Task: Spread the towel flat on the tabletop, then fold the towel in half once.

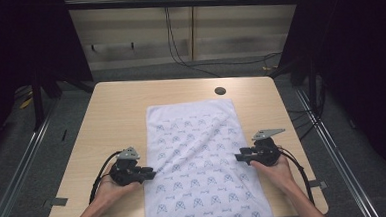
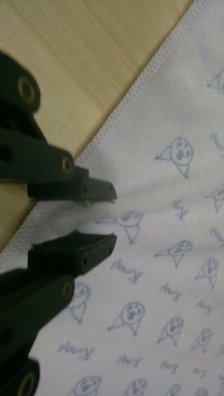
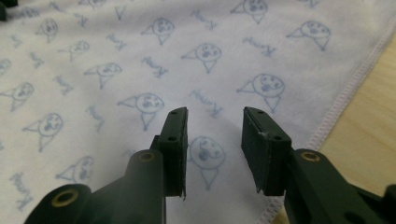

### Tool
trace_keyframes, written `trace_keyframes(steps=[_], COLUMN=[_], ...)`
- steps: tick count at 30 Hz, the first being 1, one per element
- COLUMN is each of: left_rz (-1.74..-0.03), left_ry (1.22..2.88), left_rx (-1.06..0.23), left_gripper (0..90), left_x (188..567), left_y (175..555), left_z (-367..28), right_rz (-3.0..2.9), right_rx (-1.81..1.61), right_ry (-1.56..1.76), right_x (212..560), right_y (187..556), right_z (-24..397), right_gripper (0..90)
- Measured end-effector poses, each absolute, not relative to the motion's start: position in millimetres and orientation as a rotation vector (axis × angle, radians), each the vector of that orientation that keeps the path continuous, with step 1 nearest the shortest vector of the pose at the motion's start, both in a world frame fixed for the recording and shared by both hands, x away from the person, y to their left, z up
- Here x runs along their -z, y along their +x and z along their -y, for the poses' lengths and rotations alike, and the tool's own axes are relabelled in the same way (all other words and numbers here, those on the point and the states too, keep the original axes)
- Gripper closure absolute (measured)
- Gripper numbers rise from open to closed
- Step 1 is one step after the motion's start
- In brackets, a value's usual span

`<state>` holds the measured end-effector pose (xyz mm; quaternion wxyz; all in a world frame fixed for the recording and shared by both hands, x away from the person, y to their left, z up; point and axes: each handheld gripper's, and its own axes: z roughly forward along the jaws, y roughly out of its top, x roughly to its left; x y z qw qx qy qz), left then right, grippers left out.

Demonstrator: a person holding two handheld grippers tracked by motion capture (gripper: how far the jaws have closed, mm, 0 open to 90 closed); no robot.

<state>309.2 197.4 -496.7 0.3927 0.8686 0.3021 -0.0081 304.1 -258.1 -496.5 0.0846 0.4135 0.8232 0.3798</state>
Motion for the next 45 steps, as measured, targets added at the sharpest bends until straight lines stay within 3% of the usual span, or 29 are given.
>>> trace_keyframes(steps=[4, 7, 8, 10, 13, 16, 34, 38, 45], left_rz=[-0.797, -0.82, -0.835, -0.86, -0.823, -0.818, -0.644, -0.634, -0.756], left_ry=[2.15, 2.148, 2.142, 2.098, 2.157, 2.149, 2.268, 2.253, 2.134], left_rx=[-0.002, -0.028, -0.035, -0.011, -0.074, -0.041, 0.118, 0.122, 0.023], left_gripper=[62.4, 62.9, 66.4, 74.2, 85.8, 89.3, 90.0, 85.6, 74.4], left_x=[495, 499, 502, 506, 504, 505, 496, 492, 483], left_y=[323, 336, 340, 343, 339, 334, 251, 245, 292], left_z=[-196, -191, -189, -184, -178, -184, -197, -203, -200], right_rz=[-2.461, -2.468, -2.488, -2.486, -2.511, -2.528, -2.727, -2.682, -2.424], right_rx=[-1.072, -1.027, -1.032, -1.043, -1.036, -1.051, -1.09, -1.164, -1.248], right_ry=[1.24, 1.214, 1.187, 1.205, 1.186, 1.195, 1.164, 1.176, 1.228], right_x=[499, 498, 498, 498, 497, 497, 491, 488, 474], right_y=[302, 298, 296, 291, 283, 273, 195, 196, 240], right_z=[251, 249, 250, 251, 252, 256, 256, 261, 285], right_gripper=[65.4, 78.8, 86.2, 87.9, 88.5, 88.5, 88.1, 74.1, 64.8])
